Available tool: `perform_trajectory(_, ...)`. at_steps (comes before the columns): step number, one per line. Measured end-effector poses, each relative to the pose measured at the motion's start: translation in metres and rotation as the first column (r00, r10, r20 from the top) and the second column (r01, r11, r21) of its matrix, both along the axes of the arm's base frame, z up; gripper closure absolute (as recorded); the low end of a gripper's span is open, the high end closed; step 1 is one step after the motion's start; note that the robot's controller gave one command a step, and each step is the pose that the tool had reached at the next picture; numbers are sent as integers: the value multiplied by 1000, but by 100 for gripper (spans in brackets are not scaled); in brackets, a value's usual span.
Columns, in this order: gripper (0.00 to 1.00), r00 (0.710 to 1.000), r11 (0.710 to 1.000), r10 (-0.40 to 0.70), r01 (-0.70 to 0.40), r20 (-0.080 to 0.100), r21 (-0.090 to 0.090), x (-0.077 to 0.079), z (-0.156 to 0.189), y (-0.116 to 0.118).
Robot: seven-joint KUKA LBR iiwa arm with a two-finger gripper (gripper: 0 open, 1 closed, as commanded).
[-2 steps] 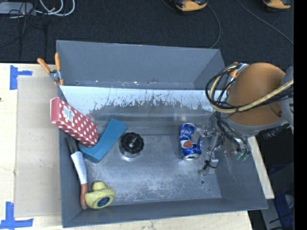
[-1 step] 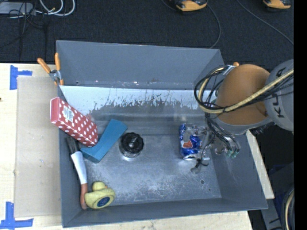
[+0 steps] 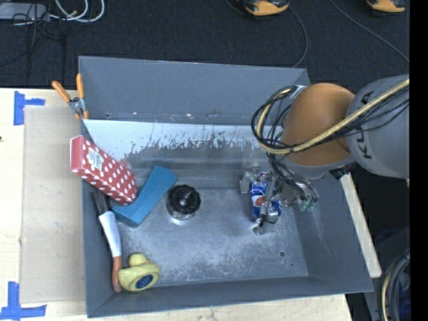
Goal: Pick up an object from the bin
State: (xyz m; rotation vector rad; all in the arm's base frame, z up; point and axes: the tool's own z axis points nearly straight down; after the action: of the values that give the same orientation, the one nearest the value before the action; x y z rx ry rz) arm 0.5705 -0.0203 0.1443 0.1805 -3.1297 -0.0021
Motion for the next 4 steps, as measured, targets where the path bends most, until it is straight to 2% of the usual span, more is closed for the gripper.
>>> perform_trajectory(1,0,999,999,37,-37,5,-1,-29,-38,65)
perform_trajectory(2,0,998,998,-58,58,-1,3,6,-13,37)
perform_trajectory(3,0,999,999,-42,42,7,-2,21,-21,-2)
perform_trajectory(4,0,995,995,97,-97,-1,3,4,-19,-41)
